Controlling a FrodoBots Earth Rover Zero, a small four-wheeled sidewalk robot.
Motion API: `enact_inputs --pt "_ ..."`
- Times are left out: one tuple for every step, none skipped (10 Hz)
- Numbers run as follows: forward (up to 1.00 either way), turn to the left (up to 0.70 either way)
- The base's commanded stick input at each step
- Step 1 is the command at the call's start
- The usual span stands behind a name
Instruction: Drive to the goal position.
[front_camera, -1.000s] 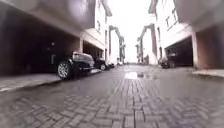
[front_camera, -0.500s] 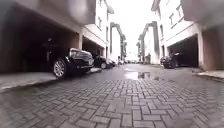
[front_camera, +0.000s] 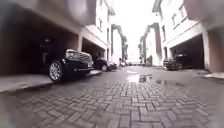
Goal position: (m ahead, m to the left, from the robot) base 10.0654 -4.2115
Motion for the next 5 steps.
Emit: enact_inputs --pt "0.85 0.0" --pt "0.85 0.0" --pt "0.85 -0.34" --pt "0.85 -0.34" --pt "0.85 -0.34"
